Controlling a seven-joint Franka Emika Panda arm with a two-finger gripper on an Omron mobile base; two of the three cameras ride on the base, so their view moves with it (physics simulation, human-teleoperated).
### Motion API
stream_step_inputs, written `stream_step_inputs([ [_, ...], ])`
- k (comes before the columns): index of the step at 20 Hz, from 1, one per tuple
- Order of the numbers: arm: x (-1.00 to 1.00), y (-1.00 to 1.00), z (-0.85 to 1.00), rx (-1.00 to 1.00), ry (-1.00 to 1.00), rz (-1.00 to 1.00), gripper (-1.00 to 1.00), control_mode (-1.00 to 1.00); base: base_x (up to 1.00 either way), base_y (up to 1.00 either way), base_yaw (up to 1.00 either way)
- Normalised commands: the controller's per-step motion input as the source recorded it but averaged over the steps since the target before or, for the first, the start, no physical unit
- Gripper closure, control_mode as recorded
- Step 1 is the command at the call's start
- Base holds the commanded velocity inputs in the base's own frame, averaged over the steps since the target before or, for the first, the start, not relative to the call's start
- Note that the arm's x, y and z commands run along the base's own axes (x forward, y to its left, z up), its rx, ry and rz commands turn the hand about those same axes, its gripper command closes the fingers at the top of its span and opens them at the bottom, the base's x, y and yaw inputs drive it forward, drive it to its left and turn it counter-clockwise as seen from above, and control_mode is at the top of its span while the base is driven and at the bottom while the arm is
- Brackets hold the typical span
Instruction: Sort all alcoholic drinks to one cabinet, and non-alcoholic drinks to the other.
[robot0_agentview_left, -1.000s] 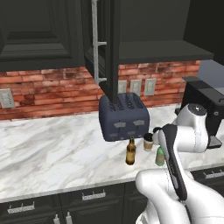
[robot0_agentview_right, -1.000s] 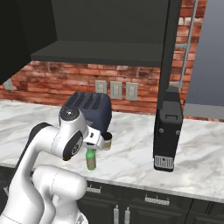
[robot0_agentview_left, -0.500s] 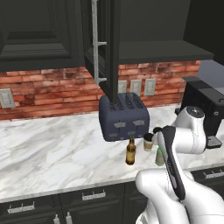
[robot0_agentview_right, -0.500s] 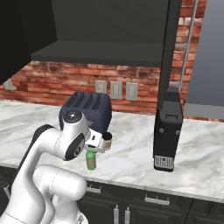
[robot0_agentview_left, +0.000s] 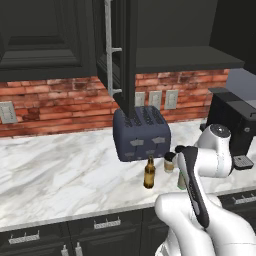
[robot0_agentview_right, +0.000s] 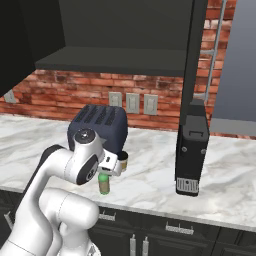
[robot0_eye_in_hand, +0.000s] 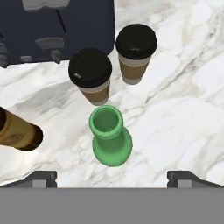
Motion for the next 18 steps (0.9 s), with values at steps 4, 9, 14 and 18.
stream_step_inputs([
  [4, 0.07, 0.10, -0.22, -0.03, -0.04, 0.00, -1.00, -1.00, 0.00, 0.00, 0.00],
  [9, 0.09, 0.07, -0.21, -0.02, -0.02, 0.00, -1.00, -1.00, 0.00, 0.00, 0.00],
  [14, 0.13, 0.01, -0.17, 0.00, 0.00, -0.01, -1.00, -1.00, 0.00, 0.00, 0.00],
  [18, 0.15, 0.00, -0.15, 0.00, 0.00, -0.02, -1.00, -1.00, 0.00, 0.00, 0.00],
])
